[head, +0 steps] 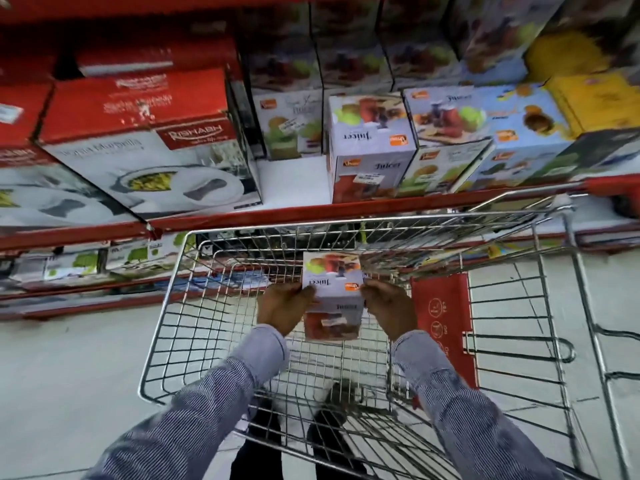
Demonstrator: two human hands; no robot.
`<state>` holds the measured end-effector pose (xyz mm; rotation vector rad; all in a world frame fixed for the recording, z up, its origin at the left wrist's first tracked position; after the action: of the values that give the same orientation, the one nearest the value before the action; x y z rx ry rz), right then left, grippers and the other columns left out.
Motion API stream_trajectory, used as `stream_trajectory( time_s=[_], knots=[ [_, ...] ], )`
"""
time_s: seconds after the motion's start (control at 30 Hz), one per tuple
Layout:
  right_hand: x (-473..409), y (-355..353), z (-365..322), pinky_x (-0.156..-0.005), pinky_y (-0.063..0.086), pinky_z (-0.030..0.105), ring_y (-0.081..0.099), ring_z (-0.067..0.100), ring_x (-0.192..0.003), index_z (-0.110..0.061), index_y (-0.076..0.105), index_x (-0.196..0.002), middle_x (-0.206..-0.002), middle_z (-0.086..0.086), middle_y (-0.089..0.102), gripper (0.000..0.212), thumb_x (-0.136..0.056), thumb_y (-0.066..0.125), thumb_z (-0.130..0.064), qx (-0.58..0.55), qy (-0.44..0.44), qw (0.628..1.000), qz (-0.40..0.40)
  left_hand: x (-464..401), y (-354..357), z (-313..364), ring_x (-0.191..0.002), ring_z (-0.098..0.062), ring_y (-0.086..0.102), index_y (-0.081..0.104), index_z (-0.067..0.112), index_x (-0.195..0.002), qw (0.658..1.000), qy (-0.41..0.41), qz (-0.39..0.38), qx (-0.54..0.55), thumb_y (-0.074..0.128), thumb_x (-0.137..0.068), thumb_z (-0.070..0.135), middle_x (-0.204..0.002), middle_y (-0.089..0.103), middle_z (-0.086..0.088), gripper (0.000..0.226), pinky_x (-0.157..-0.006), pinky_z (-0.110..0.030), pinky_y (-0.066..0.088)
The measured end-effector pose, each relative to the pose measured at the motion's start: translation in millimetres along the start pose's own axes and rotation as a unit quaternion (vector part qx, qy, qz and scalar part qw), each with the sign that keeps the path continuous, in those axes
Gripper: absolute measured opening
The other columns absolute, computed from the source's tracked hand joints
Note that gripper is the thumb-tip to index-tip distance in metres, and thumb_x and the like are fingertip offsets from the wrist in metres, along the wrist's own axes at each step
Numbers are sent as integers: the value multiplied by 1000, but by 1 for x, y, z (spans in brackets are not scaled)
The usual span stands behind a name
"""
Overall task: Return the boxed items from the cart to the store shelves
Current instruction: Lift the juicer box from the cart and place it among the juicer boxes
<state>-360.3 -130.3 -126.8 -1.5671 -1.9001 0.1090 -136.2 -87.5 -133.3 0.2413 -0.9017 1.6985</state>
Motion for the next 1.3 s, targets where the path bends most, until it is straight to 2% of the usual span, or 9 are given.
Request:
stream_trajectory(
  time_s=[0.13, 0.3, 0.53, 0.67, 0.77, 0.83, 1.07, 1.2, 1.3],
  knots=[
    [28, -17, -61, -72, 55, 31, 66, 9, -69, -12, 76, -99, -78, -6, 72, 20, -90, 62, -23, -16, -89, 995, 29, 44, -57, 41, -61, -20, 70, 76, 21, -63, 989, 100, 93, -63, 63, -77, 56, -52, 69, 6, 40, -61, -25, 51],
    [49, -36, -131, -68, 61, 42, 72, 15, -67, -23, 78, -85, -74, -4, 78, 15, -80, 69, -35, -84, -110, 989, 44, 85, -116, 85, -60, -17, 73, 81, 15, -79, 980, 137, 145, 11, 74, -79, 43, -63, 76, -2, 29, -68, -36, 62],
    [51, -55, -213, -77, 61, 42, 73, 11, -78, -29, 76, -80, -80, -5, 79, 3, -80, 74, -32, -104, -165, 979, 62, 108, -176, 150, -62, -11, 71, 82, 17, -80, 951, 224, 215, 10, 74, -81, 41, -66, 77, 1, 25, -67, -28, 58],
    [44, -62, -240, -69, 60, 24, 71, 2, -75, -27, 75, -92, -83, -10, 76, 15, -80, 74, -36, -71, -188, 976, 83, 106, -189, 177, -57, 8, 58, 81, 16, -88, 932, 267, 245, -16, 73, -83, 35, -70, 76, 3, 22, -58, -13, 49],
    [34, -64, -253, -63, 54, 11, 66, -5, -74, -23, 74, -99, -81, -17, 71, 19, -82, 73, -31, -43, -188, 978, 82, 95, -187, 184, -59, -6, 65, 80, 12, -91, 932, 277, 235, -13, 72, -85, 33, -78, 79, -5, 24, -60, -18, 51],
    [26, -63, -257, -74, 59, 25, 67, 4, -78, -19, 72, -103, -81, -18, 66, 20, -84, 71, -26, -34, -186, 979, 77, 83, -181, 184, -64, -15, 70, 79, 9, -91, 937, 274, 217, 10, 70, -87, 32, -77, 78, -4, 25, -62, -22, 53],
    [-5, -59, -250, -92, 56, 45, 67, 21, -98, -16, 71, -108, -98, 1, 71, 22, -86, 69, -17, -28, -167, 982, 84, 63, -159, 178, -67, 9, 60, 77, 5, -100, 932, 272, 229, 66, 73, -86, 19, -88, 77, -1, 20, -70, -13, 49],
    [-22, -53, -244, -91, 57, 48, 67, 22, -97, -16, 70, -106, -99, 2, 70, 21, -86, 69, -13, -40, -154, 984, 85, 48, -149, 173, -84, -13, 72, 74, 5, -107, 938, 252, 220, 87, 70, -88, 15, -102, 78, -9, 22, -82, -23, 53],
    [-31, -50, -237, -88, 58, 48, 69, 22, -97, -20, 70, -103, -101, 2, 72, 19, -85, 70, -13, -55, -141, 984, 91, 41, -146, 172, -89, -14, 72, 71, 4, -114, 938, 243, 228, 94, 69, -89, 14, -107, 77, -11, 27, -84, -23, 51]
  ],
)
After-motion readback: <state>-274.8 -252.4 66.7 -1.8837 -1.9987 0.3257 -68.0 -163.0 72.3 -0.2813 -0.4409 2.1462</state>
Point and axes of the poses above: each hand's wrist, its own x-axis away from the middle knuckle, its own y-axis out of the palm, z = x × y, the point moved 7 cm from there along -x, towards the middle knuckle
